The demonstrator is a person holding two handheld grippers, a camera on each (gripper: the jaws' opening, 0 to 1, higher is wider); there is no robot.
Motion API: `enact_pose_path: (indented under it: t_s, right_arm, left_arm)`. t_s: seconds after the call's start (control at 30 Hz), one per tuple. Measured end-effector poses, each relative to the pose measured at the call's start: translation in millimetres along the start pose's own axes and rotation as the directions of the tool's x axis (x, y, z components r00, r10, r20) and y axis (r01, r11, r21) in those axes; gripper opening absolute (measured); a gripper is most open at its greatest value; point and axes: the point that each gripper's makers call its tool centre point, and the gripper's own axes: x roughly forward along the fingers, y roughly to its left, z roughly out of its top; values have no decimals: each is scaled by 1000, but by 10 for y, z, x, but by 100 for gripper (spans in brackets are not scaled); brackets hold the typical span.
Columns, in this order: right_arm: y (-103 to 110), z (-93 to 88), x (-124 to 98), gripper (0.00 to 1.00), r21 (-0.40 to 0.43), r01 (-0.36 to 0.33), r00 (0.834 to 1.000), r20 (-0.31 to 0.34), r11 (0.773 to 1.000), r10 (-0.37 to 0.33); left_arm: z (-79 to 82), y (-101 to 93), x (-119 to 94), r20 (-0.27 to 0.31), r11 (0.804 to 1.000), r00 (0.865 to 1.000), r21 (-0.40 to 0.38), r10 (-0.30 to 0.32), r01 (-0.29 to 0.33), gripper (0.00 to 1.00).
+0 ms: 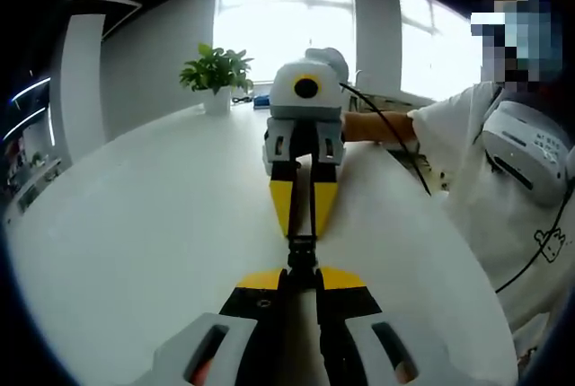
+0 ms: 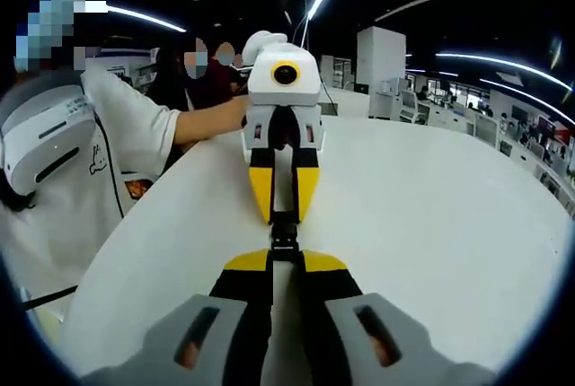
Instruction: Snap the two parts of the plastic buckle together until the buckle closes and remains connected.
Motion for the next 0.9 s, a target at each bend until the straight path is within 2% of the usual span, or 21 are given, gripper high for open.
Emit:
enact_pose_path:
  t_s: [0.4, 0.9]
  right_arm:
    - [0, 14, 21, 9, -2, -16, 1000, -7, 1000, 16]
    - [-13, 15, 21, 8, 17, 23, 999, -42, 1000, -23]
  left_arm:
    - [-4, -22, 16, -30, 999, 1000, 34, 1, 0, 11]
    - [-3, 40, 25, -16, 999, 999, -16, 30, -30, 10]
